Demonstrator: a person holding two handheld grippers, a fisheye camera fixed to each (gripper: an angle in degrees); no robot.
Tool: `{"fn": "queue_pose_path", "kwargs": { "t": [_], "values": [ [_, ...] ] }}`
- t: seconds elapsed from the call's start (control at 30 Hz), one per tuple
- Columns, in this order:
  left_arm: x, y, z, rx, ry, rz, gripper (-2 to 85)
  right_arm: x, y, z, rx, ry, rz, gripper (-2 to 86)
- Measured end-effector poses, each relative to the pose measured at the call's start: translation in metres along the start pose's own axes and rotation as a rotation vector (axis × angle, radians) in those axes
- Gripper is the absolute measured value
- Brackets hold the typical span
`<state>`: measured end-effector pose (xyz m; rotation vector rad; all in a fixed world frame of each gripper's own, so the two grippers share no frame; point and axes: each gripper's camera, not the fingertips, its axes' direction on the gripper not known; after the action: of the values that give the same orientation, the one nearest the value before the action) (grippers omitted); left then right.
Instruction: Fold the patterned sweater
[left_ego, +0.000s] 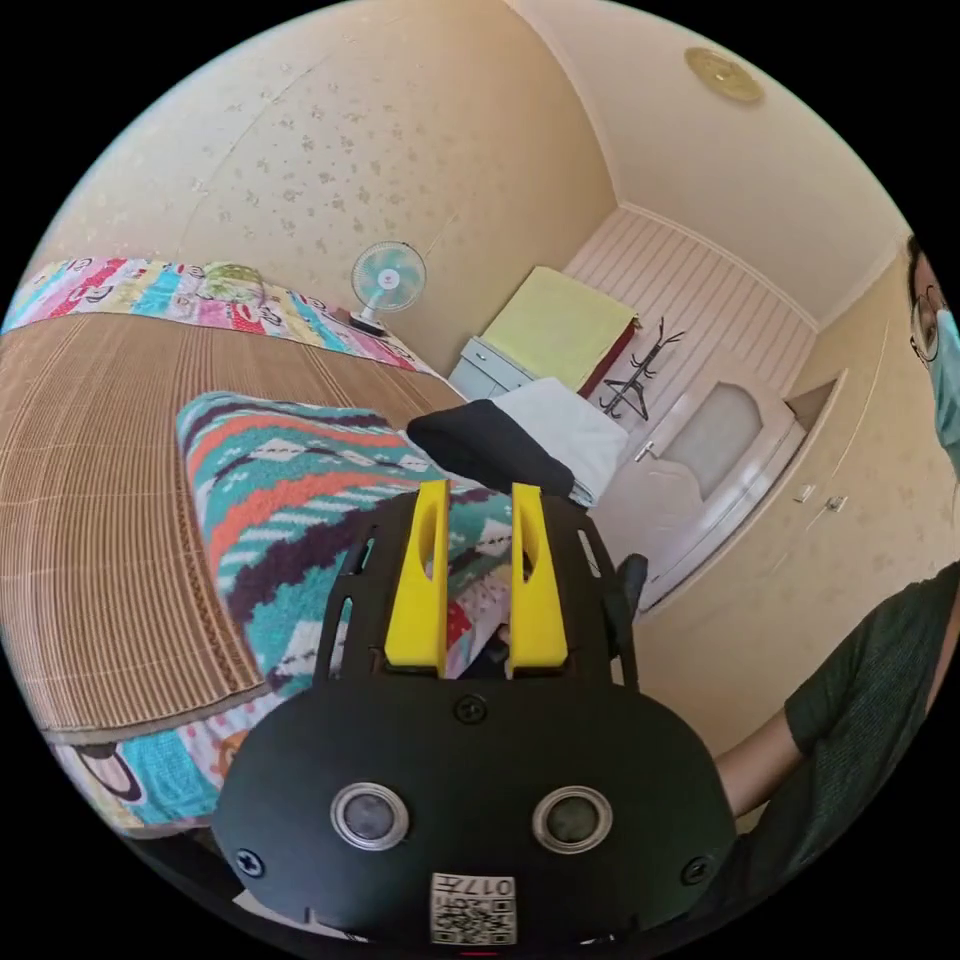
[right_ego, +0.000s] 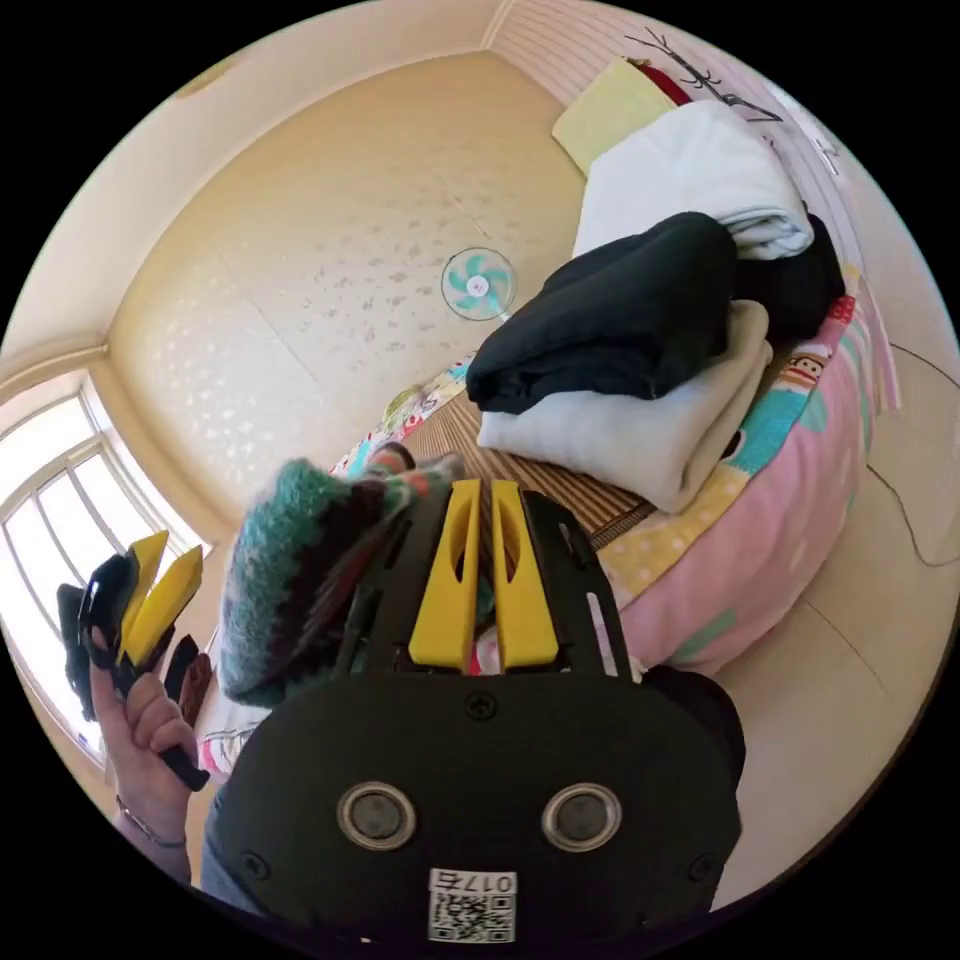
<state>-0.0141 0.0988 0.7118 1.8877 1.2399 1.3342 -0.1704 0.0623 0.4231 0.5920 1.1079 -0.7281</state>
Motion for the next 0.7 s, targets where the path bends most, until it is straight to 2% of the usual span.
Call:
{"fn": "queue_pose_path", "kwargs": {
  "t": [0.07,0.13,0.2,0.3,0.37,0.47,0.5,0.6,0.7],
  "values": [
    [-0.018,0.001,-0.022,0.044,-0.079,-0.066,13.1,0.013,-0.008,-0.013,0.053,-0.045,0.030,4.8],
    [-0.036,0.001,-0.031,0.040,-0.151,-0.141,13.5,0.028,-0.028,-0.011,-0.016,-0.181,0.084,9.8],
    [-0.059,0.001,-0.007,-0.141,-0.184,-0.208,12.5,0.033,-0.046,-0.004,-0.101,-0.289,0.106,14.3],
    [-0.054,0.008,0.017,-0.257,-0.304,-0.094,10.0,0.025,-0.078,0.010,-0.223,-0.418,0.048,19.4],
    [-0.047,0.007,0.018,-0.281,-0.345,-0.090,10.0,0.013,-0.099,0.029,-0.350,-0.404,-0.020,20.7],
    [-0.050,0.007,0.012,-0.281,-0.317,-0.118,10.0,-0.011,-0.113,0.095,-0.697,-0.373,-0.156,20.3],
    [-0.057,0.009,0.007,-0.271,-0.288,-0.147,10.0,-0.016,-0.107,0.128,-0.885,-0.368,-0.171,19.8],
    [-0.081,0.014,-0.015,-0.244,-0.224,-0.237,10.0,-0.036,-0.108,0.150,-0.946,-0.382,-0.218,19.0],
    [-0.104,0.022,-0.054,-0.196,-0.273,-0.298,10.0,-0.086,-0.090,0.162,-0.987,-0.352,-0.312,18.6]
  ]
}}
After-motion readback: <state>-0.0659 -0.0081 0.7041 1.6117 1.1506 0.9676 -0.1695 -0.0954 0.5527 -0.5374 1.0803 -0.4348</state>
